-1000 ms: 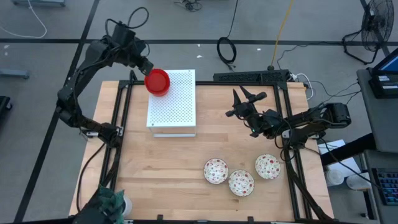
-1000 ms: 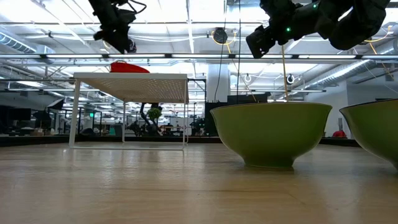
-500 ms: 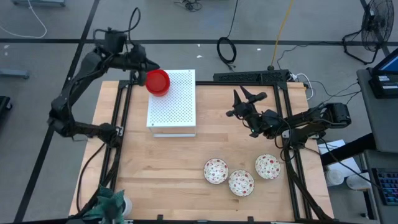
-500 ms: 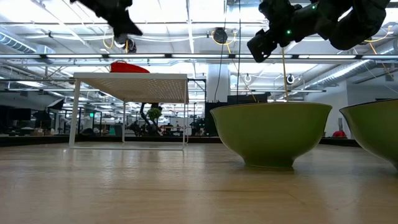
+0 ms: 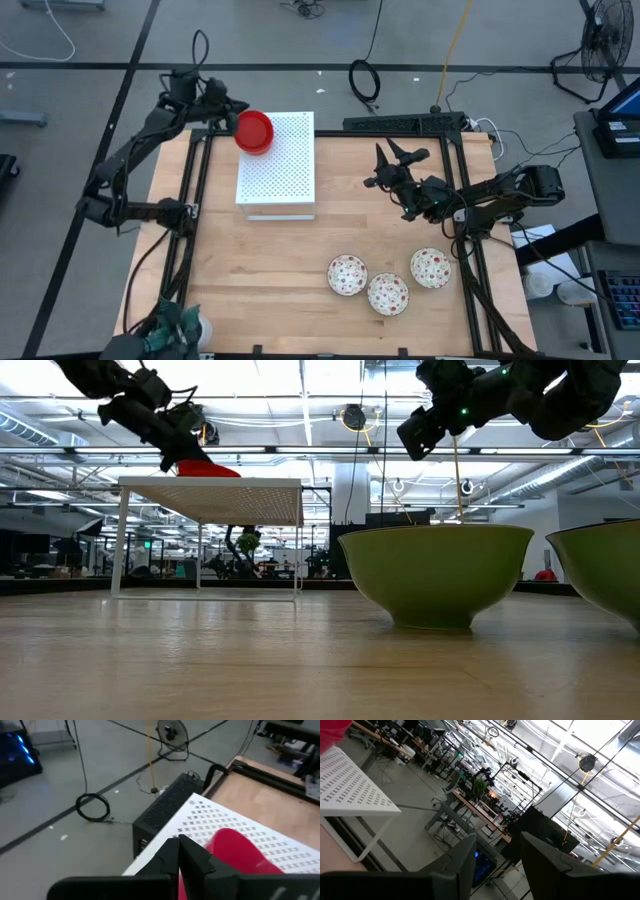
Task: Pick & Place Mini bowls
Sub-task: Stack the red bowl on top of the red bowls on the shelf
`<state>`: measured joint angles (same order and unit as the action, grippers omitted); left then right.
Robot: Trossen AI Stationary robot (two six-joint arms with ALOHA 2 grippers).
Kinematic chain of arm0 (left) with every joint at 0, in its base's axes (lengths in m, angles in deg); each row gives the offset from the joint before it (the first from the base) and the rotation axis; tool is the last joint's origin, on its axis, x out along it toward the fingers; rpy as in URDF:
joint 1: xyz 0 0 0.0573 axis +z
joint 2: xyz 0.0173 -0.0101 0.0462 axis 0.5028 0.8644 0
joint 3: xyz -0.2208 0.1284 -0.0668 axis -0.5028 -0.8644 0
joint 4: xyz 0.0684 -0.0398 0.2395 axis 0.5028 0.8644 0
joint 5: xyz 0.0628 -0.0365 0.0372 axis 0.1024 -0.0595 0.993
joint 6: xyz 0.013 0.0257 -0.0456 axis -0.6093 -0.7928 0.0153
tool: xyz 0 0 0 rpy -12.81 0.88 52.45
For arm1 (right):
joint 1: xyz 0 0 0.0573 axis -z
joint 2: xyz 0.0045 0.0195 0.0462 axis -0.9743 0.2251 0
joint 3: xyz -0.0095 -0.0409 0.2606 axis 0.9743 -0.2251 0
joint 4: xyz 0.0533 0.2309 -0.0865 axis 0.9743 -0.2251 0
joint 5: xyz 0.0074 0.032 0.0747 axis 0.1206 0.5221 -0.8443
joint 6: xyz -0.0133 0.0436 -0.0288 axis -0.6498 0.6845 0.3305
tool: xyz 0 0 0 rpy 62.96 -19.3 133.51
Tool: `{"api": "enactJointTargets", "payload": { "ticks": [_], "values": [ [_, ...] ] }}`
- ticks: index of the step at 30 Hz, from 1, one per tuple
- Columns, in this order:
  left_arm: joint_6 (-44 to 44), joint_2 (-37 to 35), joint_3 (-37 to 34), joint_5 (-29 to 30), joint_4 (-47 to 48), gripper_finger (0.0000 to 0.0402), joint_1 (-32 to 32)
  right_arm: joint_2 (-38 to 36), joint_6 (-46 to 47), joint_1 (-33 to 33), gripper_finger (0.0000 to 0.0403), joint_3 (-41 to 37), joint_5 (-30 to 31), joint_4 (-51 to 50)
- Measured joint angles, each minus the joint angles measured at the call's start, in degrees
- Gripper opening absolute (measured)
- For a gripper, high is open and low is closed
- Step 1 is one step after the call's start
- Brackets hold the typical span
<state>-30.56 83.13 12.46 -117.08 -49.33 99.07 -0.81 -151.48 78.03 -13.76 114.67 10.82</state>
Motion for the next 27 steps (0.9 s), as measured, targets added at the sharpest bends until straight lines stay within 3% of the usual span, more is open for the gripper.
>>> {"api": "enactJointTargets", "payload": {
  "ticks": [10,14,22,27],
  "values": [
    [1.6,-6.4,0.0,-2.7,-3.1,0.0008,-1.1,0.0,0.0,0.0,0.0139,0.0,0.2,-0.1],
    [2.7,-8.6,0.0,-5.4,1.9,0.0006,-1.1,0.0,0.0,0.0,0.0139,0.0,0.2,-0.1],
    [-1.5,-6.3,-0.6,11.5,16.0,0.0006,-3.2,0.0,0.0,0.0,0.0139,0.0,0.1,-0.1],
    [-3.2,-5.5,-1.6,13.5,15.4,0.0004,-4.0,0.0,1.2,0.1,0.0139,0.0,-0.2,-0.1]
  ]
}}
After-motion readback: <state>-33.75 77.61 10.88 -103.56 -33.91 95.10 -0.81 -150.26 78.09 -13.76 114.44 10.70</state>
